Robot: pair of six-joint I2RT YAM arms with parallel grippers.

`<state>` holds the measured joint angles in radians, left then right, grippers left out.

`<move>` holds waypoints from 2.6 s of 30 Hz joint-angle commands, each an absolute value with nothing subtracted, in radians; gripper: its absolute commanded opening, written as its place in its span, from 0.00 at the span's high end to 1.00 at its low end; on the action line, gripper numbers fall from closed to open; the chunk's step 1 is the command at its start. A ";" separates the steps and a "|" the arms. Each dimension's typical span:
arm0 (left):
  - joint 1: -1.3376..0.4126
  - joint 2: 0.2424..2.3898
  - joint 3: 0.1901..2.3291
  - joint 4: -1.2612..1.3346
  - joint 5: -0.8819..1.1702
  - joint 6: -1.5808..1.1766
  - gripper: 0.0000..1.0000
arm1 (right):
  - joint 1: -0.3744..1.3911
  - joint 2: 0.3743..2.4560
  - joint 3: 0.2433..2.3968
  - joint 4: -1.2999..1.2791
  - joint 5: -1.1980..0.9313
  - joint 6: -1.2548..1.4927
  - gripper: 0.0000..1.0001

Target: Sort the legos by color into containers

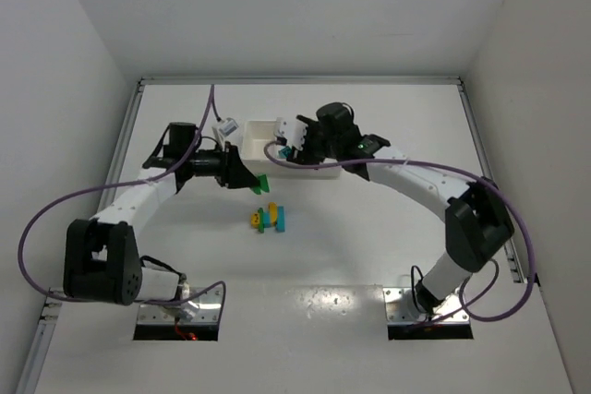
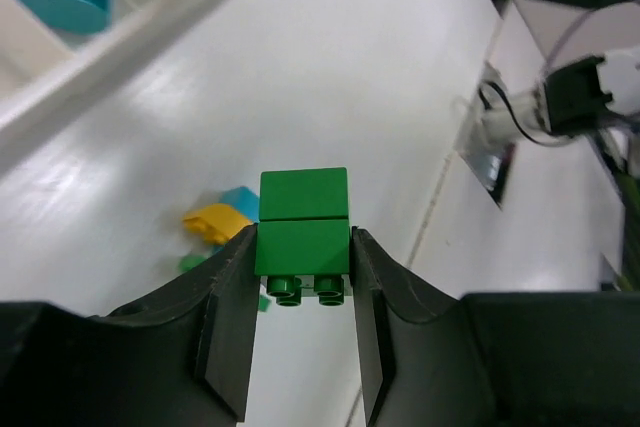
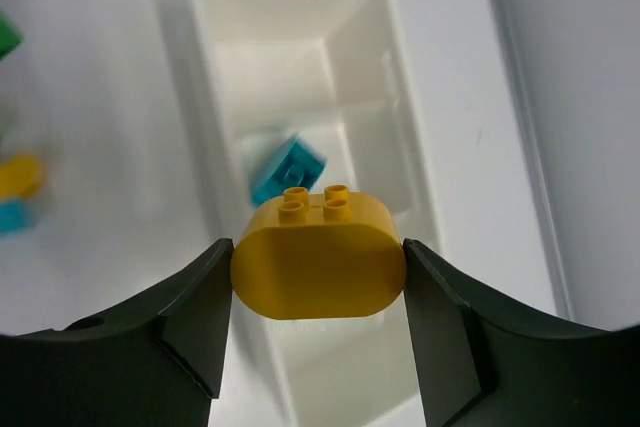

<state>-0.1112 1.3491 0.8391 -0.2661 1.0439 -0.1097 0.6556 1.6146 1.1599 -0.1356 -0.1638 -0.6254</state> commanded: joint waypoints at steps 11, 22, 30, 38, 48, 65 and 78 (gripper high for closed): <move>0.046 1.063 0.819 -0.351 0.785 -0.080 0.82 | 0.618 2.206 1.960 -0.224 -0.408 -0.252 1.00; 0.118 1.042 0.819 -0.393 0.785 -0.071 0.82 | 0.600 2.303 1.977 -0.279 -0.469 -0.221 0.94; 0.118 1.042 0.819 -0.393 0.785 -0.071 0.81 | 0.600 2.312 1.977 -0.255 -0.499 -0.181 0.59; 0.118 1.072 0.828 -0.370 0.844 -0.071 0.81 | 0.568 2.206 1.938 -0.255 -0.520 -0.089 0.23; 0.080 1.253 0.903 -0.276 1.184 -0.112 0.80 | 0.371 2.118 1.694 0.169 -1.404 0.497 0.21; -0.075 1.426 1.081 -0.267 1.316 -0.112 0.80 | 0.463 2.042 1.519 0.534 -1.454 0.842 0.16; -0.112 1.473 1.146 -0.267 1.296 -0.103 0.80 | 0.517 2.033 1.506 0.555 -1.454 0.842 0.18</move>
<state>-0.1017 1.4750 1.1042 -0.2974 1.2678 -0.1165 0.5034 2.0960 1.4799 0.4870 -1.4403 0.8425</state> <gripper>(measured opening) 0.422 0.827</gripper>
